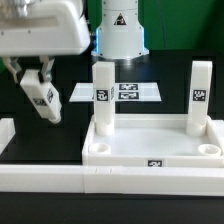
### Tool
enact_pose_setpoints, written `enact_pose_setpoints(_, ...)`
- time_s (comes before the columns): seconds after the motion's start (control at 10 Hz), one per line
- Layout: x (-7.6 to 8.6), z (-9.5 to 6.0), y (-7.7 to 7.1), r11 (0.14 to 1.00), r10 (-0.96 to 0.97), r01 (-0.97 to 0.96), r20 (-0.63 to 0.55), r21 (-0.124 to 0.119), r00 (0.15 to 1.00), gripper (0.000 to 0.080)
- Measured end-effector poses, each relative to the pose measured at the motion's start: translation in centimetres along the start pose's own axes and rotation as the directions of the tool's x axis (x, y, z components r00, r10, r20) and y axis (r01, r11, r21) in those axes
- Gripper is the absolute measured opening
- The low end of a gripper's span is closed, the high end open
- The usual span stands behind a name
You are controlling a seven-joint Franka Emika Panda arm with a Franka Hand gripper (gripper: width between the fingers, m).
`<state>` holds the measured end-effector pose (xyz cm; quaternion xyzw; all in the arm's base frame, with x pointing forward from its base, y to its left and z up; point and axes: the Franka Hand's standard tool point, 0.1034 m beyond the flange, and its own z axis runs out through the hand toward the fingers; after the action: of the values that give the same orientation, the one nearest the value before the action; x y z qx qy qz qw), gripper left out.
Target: Assemble desk
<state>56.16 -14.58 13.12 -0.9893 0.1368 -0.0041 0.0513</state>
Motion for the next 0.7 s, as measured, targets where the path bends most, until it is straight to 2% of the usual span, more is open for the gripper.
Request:
enact_pose_setpoints(0.1, 1.0, -0.8, -1.1, 1.0, -0.018, 0.018, -0.018, 0.001, 1.0, 0.0291)
enact_pose_setpoints(0.2, 1.2, -0.7, -1.4, 1.0, -0.028, 0.028, -0.032, -0.002, 0.999, 0.0291)
enact_pose_setpoints(0.4, 1.3, -0.5, -1.0, 1.0, -0.024, 0.023, -0.056, -0.012, 0.998, 0.0291)
enact_pose_setpoints(0.5, 1.8, -0.8, -1.2, 0.999, -0.03, 0.027, -0.101, -0.024, 0.994, 0.0291)
enact_pose_setpoints(0.7, 3.1, -2.4, -3.4, 0.999, -0.042, 0.034, -0.251, -0.036, 0.967, 0.0291)
